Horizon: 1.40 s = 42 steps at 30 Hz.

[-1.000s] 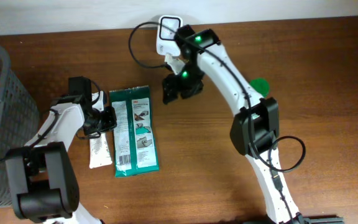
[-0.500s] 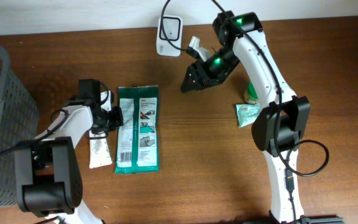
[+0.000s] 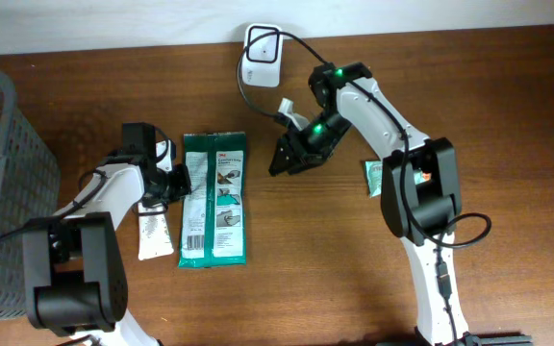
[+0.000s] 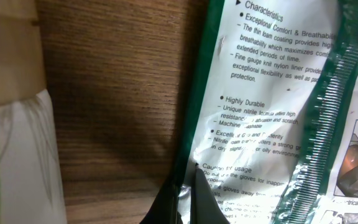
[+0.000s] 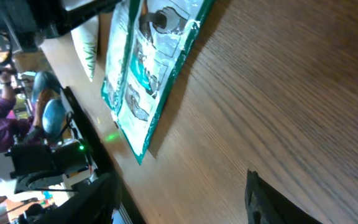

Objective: Scan the item barcode
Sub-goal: 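Move both grippers to the green glove packet and grasp its edges, then lift the glove packet with the right gripper, releasing the left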

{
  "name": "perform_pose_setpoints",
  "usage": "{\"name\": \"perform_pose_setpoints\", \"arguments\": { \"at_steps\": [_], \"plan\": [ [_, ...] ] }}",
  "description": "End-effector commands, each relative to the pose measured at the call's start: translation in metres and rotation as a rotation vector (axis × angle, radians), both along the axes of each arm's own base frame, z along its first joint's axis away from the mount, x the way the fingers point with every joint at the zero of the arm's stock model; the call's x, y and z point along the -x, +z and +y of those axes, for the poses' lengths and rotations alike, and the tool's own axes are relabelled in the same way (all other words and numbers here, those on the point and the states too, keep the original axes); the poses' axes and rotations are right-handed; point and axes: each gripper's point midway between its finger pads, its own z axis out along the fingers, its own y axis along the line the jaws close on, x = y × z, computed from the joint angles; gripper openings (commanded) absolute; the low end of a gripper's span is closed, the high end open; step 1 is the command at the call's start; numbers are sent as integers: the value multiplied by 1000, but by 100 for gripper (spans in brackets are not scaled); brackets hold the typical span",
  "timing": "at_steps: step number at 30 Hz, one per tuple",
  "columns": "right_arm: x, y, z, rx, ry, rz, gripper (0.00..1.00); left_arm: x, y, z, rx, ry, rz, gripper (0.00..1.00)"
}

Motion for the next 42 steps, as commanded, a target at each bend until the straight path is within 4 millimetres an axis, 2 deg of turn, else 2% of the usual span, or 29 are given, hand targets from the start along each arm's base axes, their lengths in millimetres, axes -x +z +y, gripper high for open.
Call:
{"name": "perform_pose_setpoints", "arguments": {
  "at_steps": [1, 4, 8, 11, 13, 16, 22, 29, 35, 38, 41, 42],
  "plan": [
    [-6, 18, -19, 146, -36, -82, 56, 26, -26, -3, -5, 4, 99, 0],
    [-7, 43, -28, 202, -58, -154, 56, 26, -26, -3, -5, 4, 99, 0],
    [7, 85, -32, 218, -54, -234, 56, 26, -26, -3, -5, 4, 99, 0],
    [15, 89, -52, 382, -104, -274, 56, 26, -26, -3, -5, 4, 99, 0],
    [26, 87, -53, 395, -102, -285, 56, 25, -26, -2, -8, 4, 97, 0],
    [40, 71, -46, 329, -127, -263, 56, 25, -26, -2, -8, 4, 95, 0],
    [56, 18, 0, 60, -210, -123, 56, 24, -25, -4, 5, 1, 92, 0],
    [52, -4, 44, -1, -345, -71, 50, 29, -23, -21, 104, -18, 102, 0],
    [61, -31, 55, 44, -364, 13, 42, 39, -26, -22, 109, -13, 140, 0],
    [67, -56, 54, 89, -386, 92, 41, 44, -28, -22, 109, -12, 153, 0],
    [70, -67, 60, 70, -367, 120, 42, 44, -29, -22, 109, -12, 154, 0],
    [71, -68, 67, 40, -350, 126, 50, 44, -29, -22, 109, -12, 153, 0]
  ]
}}
